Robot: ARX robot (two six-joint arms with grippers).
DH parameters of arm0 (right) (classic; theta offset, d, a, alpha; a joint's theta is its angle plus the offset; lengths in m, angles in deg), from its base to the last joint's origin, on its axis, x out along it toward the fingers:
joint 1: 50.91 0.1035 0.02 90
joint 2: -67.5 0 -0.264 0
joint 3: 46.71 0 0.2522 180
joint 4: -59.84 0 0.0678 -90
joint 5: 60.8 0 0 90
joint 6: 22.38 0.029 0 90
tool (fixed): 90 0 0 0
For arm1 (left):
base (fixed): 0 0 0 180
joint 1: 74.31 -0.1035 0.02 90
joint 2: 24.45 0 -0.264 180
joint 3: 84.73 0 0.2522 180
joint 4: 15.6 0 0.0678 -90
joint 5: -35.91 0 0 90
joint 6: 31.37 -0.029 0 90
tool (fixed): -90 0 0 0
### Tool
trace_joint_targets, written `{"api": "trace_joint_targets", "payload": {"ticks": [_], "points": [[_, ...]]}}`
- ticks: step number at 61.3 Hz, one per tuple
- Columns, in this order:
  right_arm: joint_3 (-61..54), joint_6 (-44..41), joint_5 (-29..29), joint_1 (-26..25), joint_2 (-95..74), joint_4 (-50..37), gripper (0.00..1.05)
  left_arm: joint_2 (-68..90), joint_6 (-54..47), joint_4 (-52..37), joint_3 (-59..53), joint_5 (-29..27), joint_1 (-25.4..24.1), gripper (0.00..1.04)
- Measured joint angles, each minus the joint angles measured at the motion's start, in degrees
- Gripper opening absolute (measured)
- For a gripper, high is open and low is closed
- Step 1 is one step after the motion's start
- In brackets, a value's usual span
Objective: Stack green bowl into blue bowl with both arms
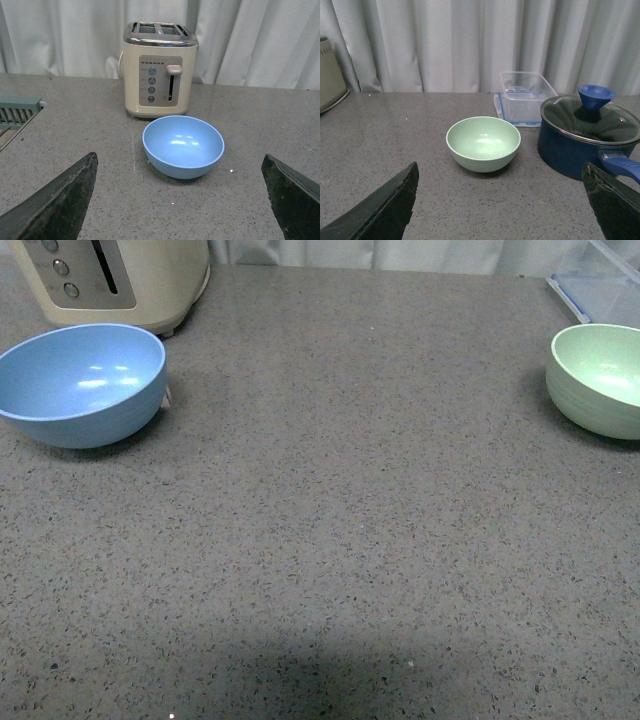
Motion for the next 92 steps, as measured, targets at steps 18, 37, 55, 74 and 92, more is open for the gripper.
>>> {"api": "trace_joint_targets", "payload": {"ticks": [18, 37, 55, 74, 92], "points": [[0.0, 0.0, 0.0, 0.0, 0.0, 0.0, 0.95, 0.0, 0.0, 0.0, 0.0, 0.0, 0.0, 0.98], [0.0, 0.0, 0.0, 0.0, 0.0, 0.0, 0.95, 0.0, 0.0, 0.0, 0.0, 0.0, 0.0, 0.98], [0.0, 0.0, 0.0, 0.0, 0.0, 0.0, 0.95, 0.0, 0.0, 0.0, 0.0, 0.0, 0.0, 0.98], [0.0, 0.0, 0.0, 0.0, 0.0, 0.0, 0.95, 0.0, 0.0, 0.0, 0.0, 0.0, 0.0, 0.98], [0.0, 0.0, 0.0, 0.0, 0.0, 0.0, 0.95, 0.0, 0.0, 0.0, 0.0, 0.0, 0.0, 0.98]]}}
